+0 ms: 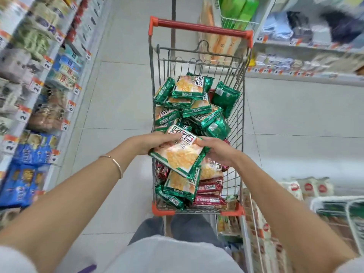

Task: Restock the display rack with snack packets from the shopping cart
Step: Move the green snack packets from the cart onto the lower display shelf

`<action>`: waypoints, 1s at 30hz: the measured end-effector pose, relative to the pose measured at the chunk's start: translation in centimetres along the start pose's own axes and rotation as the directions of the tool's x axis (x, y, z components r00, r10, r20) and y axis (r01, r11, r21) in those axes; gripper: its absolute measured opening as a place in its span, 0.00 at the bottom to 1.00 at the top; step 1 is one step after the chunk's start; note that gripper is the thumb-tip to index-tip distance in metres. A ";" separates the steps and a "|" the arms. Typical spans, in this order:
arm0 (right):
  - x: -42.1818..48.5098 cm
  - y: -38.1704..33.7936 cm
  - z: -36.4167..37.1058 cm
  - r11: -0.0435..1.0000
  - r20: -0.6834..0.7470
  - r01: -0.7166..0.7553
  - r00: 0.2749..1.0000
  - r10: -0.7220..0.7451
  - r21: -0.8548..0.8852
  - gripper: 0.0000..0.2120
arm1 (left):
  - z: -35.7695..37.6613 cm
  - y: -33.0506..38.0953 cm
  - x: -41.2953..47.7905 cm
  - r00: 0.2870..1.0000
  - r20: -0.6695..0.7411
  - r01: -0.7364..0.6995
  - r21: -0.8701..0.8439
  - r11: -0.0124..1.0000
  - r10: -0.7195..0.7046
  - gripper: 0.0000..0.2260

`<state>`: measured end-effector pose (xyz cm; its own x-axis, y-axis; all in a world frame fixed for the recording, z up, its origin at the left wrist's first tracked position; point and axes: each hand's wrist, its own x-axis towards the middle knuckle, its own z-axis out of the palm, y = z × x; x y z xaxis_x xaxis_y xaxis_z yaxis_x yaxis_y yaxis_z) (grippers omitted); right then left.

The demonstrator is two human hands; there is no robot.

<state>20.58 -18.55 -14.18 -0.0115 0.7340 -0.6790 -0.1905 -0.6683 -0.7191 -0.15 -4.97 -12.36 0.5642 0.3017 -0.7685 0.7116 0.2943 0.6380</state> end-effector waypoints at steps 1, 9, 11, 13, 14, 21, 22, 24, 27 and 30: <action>-0.2 0.5 0.5 0.988 0.000 0.007 1.000 -0.007 0.154 0.26 | -0.1 -0.2 -0.3 1.000 0.023 0.013 -0.038 0.999 -0.013 0.31; 2.3 16.3 6.2 0.852 -0.414 -0.519 0.793 0.446 -0.076 0.32 | -5.8 -5.6 -2.6 0.968 -0.252 -0.086 -0.327 0.941 0.001 0.27; 3.0 17.2 7.6 0.903 -0.543 -0.430 0.752 0.375 0.029 0.26 | -6.2 -5.9 -3.6 0.963 -0.271 -0.101 -0.350 0.931 0.003 0.28; 2.3 15.9 8.4 0.944 -0.656 -0.310 0.689 0.308 0.118 0.23 | -5.9 -5.7 -4.1 0.949 -0.314 -0.119 -0.336 0.934 0.008 0.32; 1.5 15.1 8.1 0.963 -0.704 -0.226 0.660 0.262 0.147 0.23 | -5.8 -5.6 -4.1 0.944 -0.328 -0.132 -0.326 0.936 0.018 0.32; -10.3 8.0 3.1 0.956 -0.798 0.289 0.588 -0.133 0.054 0.13 | -4.3 -5.5 1.2 0.918 -0.381 -0.193 -0.189 0.963 0.109 0.49; -11.8 7.1 2.2 0.923 -0.781 0.361 0.612 -0.127 0.133 0.12 | -3.4 -5.1 1.5 0.925 -0.352 -0.204 -0.154 0.967 0.139 0.48; -13.7 6.0 0.7 0.842 -0.729 0.454 0.675 -0.111 0.293 0.12 | -1.7 -4.1 2.3 0.940 -0.315 -0.180 -0.139 0.974 0.128 0.54; -15.5 5.5 1.7 0.823 -0.661 0.433 0.744 -0.097 0.367 0.09 | 4.0 -0.2 -3.6 0.973 -0.163 -0.176 -0.070 0.982 0.163 0.44; -16.6 7.0 4.2 0.832 -0.656 0.377 0.755 -0.022 0.406 0.12 | 9.3 2.1 -7.3 0.994 0.012 -0.109 -0.060 0.992 0.110 0.32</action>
<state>15.34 -34.94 -7.30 0.6391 0.4892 -0.5935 -0.5618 -0.2301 -0.7946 1.15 -15.01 -5.85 0.6439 0.3216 -0.6942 0.6195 0.3134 0.7198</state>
